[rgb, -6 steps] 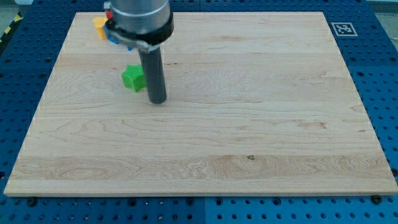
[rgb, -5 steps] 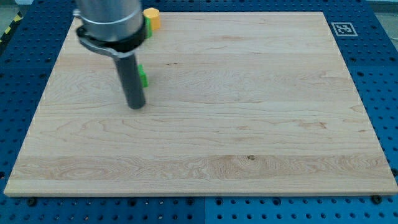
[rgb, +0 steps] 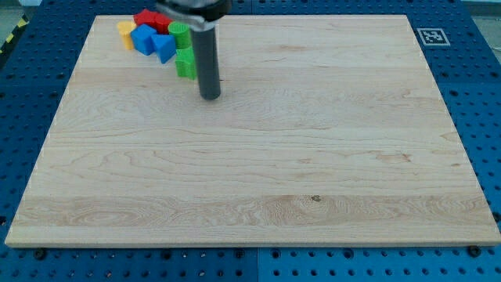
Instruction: Push the green star into the green circle
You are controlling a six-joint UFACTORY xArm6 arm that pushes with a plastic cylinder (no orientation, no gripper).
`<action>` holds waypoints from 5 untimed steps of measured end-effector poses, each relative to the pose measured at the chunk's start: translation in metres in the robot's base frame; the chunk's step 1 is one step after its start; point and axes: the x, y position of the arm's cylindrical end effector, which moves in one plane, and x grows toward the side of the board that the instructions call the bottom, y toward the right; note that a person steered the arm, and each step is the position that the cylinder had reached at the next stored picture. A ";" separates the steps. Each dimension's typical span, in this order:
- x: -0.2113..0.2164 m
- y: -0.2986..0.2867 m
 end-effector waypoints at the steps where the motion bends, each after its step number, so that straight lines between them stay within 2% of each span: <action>1: -0.014 -0.022; 2: -0.058 -0.022; 3: -0.083 -0.023; 4: -0.078 -0.024; 5: -0.099 -0.037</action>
